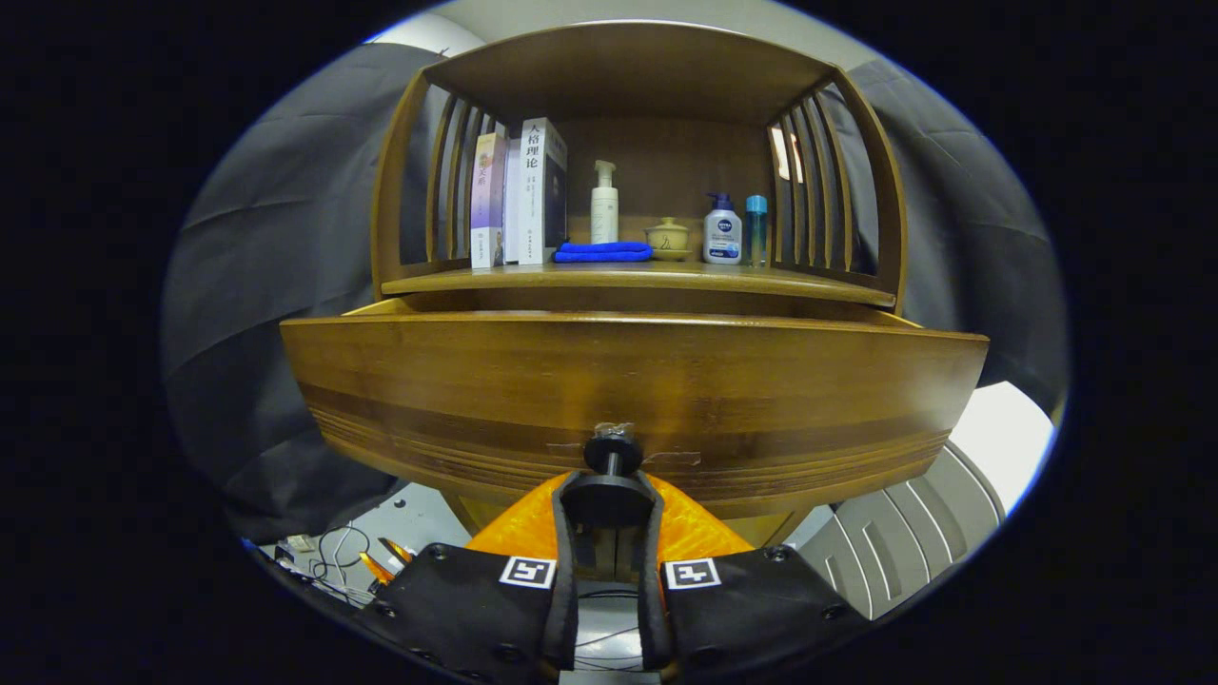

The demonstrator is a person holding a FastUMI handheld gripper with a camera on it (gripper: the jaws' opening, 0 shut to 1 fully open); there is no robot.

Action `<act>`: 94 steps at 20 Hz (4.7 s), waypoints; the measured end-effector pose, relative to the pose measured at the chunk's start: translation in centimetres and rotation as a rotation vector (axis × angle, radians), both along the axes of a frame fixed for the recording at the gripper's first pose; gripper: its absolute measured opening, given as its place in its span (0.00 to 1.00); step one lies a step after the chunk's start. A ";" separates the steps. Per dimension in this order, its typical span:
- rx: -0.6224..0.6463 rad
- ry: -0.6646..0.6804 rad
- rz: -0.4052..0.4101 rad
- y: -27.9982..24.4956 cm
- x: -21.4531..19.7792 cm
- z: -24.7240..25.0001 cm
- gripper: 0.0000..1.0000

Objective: Pull open the drawer, take out the items inside it, and place them on the countertop above the cabinet.

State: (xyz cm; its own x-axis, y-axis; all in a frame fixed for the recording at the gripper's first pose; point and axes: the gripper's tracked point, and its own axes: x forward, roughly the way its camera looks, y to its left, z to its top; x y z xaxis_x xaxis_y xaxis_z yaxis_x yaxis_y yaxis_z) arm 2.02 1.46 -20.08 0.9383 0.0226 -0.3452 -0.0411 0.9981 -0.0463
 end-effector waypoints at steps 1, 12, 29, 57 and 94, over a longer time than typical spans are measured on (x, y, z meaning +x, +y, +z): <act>-0.004 0.005 0.005 0.0 -0.4 -0.3 0.28; -0.055 -0.123 0.033 0.3 -0.8 2.5 0.55; 0.042 -0.231 0.074 -0.4 6.1 18.5 0.97; 0.172 0.609 0.118 -0.8 9.4 2.3 0.93; 0.169 0.219 0.189 -1.0 8.0 11.6 0.18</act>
State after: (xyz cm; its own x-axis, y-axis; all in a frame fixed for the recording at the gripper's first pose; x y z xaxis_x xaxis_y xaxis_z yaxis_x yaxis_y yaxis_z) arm 10.04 0.42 -8.48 0.8158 0.2635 -0.5147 -0.2173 0.9646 0.1495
